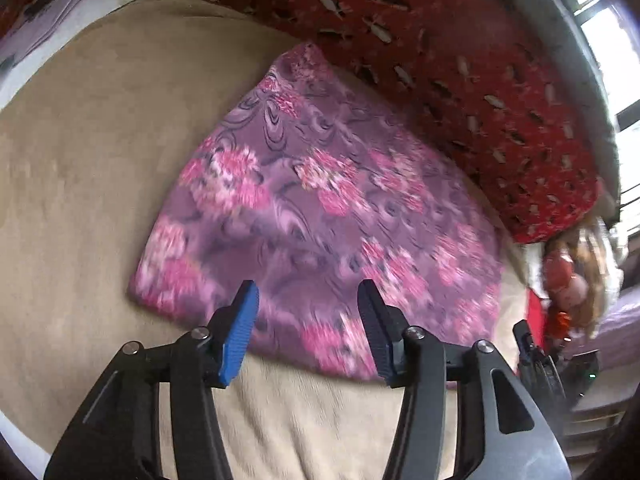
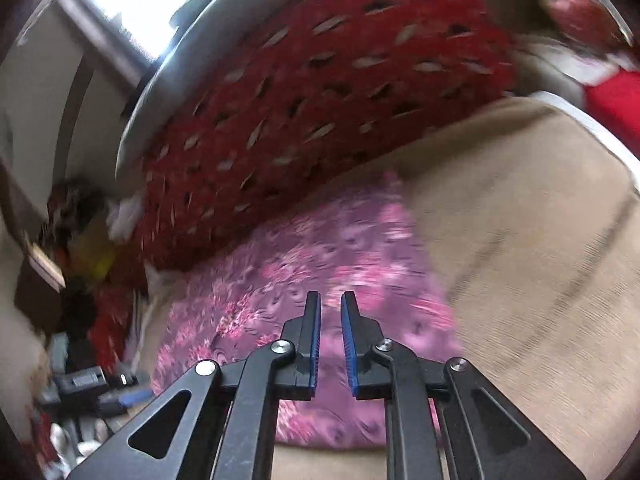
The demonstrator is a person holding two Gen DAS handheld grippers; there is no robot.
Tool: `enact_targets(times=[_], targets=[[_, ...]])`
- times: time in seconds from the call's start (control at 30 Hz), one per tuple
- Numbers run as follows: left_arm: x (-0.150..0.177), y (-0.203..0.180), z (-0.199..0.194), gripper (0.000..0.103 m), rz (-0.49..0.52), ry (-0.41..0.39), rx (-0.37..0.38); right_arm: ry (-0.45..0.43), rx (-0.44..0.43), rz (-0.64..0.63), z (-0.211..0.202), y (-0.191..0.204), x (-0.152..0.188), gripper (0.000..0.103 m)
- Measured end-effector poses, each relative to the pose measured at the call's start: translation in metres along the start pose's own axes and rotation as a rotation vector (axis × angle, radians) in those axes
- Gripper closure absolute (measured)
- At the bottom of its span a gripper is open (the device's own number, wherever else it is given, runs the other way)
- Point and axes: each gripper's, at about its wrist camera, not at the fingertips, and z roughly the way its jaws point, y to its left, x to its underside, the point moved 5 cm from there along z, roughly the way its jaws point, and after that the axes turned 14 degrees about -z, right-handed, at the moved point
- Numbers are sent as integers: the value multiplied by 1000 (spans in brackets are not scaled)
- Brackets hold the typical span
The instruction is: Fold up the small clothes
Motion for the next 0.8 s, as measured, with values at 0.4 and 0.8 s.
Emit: enact_targets(times=[0.4,0.8], targets=[[-8,-15,29,53,127,-125,-121,30,127,-135,36,1,-30,73],[-7,-18,49,44,181,-142,-170,113,216,-51,72,-57,7,50]])
